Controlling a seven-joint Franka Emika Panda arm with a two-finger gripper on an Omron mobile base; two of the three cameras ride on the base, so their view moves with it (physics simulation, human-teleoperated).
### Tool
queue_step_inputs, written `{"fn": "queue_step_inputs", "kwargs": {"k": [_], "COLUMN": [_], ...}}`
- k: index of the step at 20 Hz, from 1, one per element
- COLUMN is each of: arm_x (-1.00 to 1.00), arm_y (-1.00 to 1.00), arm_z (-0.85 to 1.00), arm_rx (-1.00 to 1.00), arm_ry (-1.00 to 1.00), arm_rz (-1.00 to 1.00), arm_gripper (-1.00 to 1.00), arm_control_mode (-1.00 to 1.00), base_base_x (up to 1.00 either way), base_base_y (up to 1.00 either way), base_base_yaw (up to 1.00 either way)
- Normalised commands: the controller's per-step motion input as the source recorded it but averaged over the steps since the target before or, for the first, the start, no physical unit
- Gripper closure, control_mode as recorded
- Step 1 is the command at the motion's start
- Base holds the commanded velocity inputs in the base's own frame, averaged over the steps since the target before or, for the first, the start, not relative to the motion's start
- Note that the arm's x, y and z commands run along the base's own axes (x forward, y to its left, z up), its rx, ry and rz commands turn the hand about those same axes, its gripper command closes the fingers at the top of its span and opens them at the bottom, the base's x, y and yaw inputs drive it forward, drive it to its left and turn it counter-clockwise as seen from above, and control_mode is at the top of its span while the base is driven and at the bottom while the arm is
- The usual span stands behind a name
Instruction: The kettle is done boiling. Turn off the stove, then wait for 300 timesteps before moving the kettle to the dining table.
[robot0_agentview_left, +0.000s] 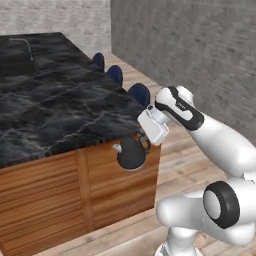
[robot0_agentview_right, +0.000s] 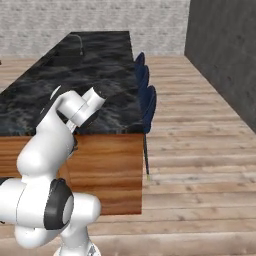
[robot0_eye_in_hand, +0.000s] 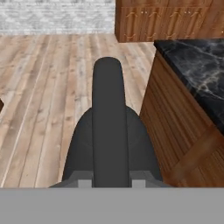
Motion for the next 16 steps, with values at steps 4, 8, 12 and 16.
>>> {"fn": "queue_step_inputs", "kwargs": {"k": [4,8,12,16], "arm_x": [0.00,0.00,0.00,0.00], "arm_y": [0.00,0.00,0.00,0.00], "arm_z": [0.00,0.00,0.00,0.00], "arm_rx": [0.00,0.00,0.00,0.00], "arm_ry": [0.00,0.00,0.00,0.00], "arm_rz": [0.00,0.00,0.00,0.00], "arm_gripper": [1.00,1.00,1.00,1.00], "arm_control_mode": [1.00,1.00,1.00,1.00], "base_base_x": [0.04,0.02,0.05,0.06], "base_base_y": [-0.60,-0.64,-0.65,-0.66], "base_base_yaw": [0.38,0.38,0.38,0.38]}}
